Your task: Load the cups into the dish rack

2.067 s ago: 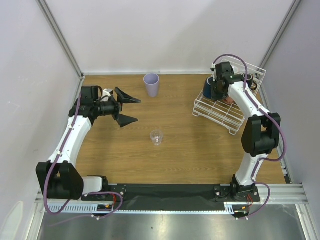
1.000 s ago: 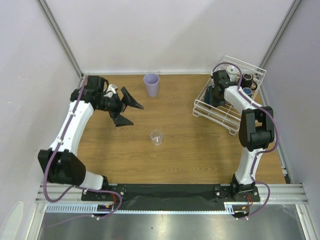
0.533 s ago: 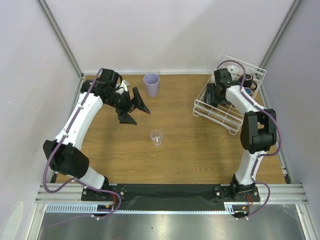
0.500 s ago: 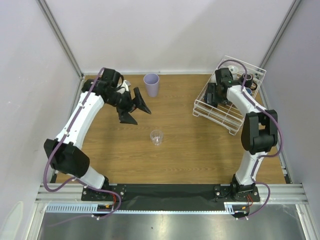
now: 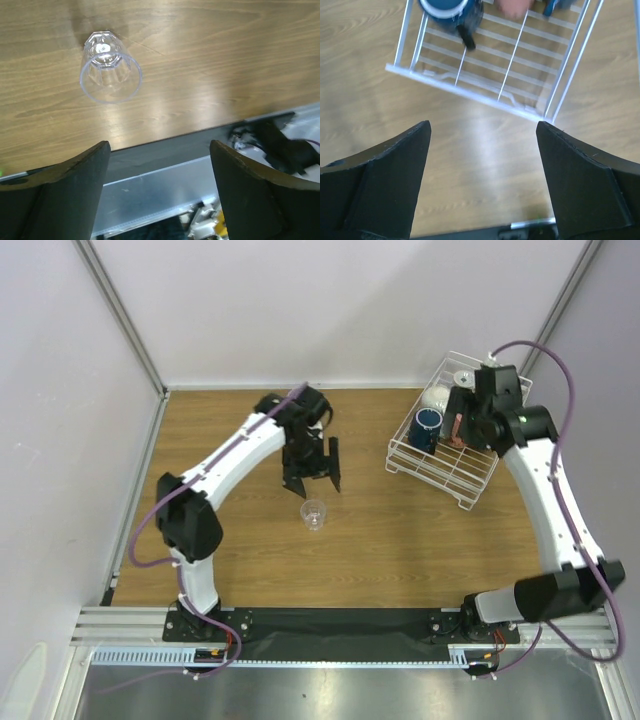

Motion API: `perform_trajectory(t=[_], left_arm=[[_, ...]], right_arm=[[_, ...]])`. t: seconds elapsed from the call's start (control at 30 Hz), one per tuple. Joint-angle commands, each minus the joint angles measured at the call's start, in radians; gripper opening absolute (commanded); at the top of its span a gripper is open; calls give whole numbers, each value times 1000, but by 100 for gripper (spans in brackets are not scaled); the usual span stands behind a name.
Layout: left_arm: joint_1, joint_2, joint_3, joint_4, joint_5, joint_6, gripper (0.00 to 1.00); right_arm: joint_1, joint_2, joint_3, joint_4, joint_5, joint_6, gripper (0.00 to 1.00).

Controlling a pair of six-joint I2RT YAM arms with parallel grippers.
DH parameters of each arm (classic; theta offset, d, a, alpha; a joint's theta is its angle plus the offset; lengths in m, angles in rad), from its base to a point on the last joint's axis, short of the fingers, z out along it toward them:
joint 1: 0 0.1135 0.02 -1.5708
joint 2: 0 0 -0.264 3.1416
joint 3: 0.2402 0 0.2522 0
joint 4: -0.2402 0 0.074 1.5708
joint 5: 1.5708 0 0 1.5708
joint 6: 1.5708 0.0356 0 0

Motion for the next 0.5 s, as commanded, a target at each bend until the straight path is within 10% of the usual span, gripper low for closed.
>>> perform_trajectory(t=[0.0, 0.47], left_arm=[[-69, 68, 75, -30, -157, -35, 85], [-146, 206, 29, 16, -333, -55, 55]], right_arm=[[-5, -104, -38, -104, -74, 52, 92], [-15, -290, -126, -179, -91, -11, 94]])
